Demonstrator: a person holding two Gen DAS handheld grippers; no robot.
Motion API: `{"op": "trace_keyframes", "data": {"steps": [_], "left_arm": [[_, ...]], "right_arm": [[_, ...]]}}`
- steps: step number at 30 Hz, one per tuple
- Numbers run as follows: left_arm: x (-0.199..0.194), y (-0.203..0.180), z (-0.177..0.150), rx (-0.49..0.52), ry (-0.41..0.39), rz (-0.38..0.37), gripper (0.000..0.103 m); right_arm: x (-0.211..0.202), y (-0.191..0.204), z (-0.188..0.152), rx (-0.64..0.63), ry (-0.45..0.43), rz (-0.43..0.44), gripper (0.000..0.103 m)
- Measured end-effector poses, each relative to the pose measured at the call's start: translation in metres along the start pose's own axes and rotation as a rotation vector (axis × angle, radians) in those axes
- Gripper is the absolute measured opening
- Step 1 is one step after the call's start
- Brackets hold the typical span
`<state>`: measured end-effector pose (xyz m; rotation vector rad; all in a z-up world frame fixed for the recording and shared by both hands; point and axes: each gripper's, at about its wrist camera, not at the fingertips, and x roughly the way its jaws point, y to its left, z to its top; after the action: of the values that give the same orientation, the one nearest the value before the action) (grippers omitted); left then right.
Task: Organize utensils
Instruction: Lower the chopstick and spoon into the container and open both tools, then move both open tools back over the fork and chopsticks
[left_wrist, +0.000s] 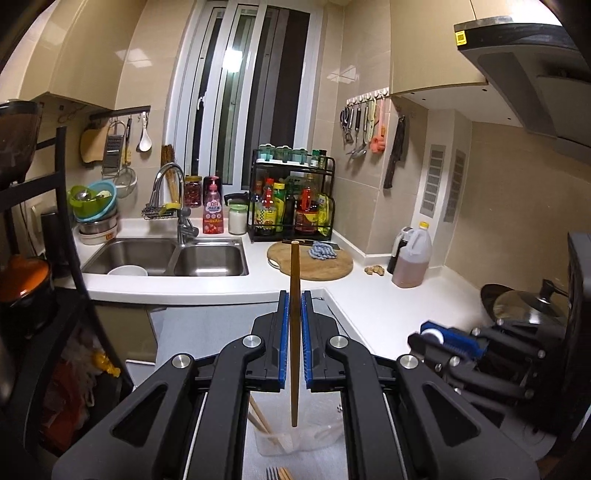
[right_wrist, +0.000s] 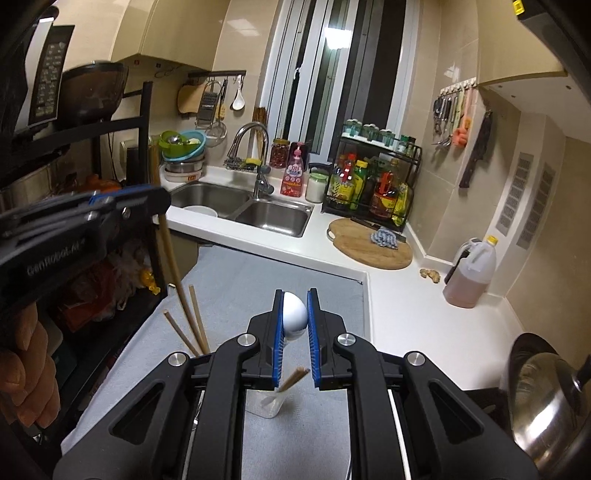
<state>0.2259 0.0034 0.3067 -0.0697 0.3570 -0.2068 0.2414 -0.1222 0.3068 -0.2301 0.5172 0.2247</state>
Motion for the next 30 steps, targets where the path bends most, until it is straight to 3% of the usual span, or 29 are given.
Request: {"op": "trace_keyframes", "data": {"steps": [8,14,19,24,30], "left_arm": [[0.065,0.007,-0.044,0.01,0.127,-0.009,0.006],[0.081,0.013,-0.072,-0.005,0.214,-0.026,0.008],[0.051,0.016,-0.06,-0.005,0.142,-0.011,0.012],[0.012,0.015,-0.049,-0.009,0.087,-0.01,0.012],[-0.04,0.009,-0.058,-0.009,0.043,0.0,0.012]], "right_arm": [[0.065,0.014,-0.035,-0.019,0.085,0.029,0.012],[0.076,0.017,-0.054,0.0,0.095,0.029,0.014],[0.059,0.016,-0.051,0.005,0.055,0.008,0.02],[0.02,0.017,-0.043,0.01,-0.02,-0.004,0.02],[-0.038,0.018,-0.049,0.038,-0.11,-0.014,0.02]]}}
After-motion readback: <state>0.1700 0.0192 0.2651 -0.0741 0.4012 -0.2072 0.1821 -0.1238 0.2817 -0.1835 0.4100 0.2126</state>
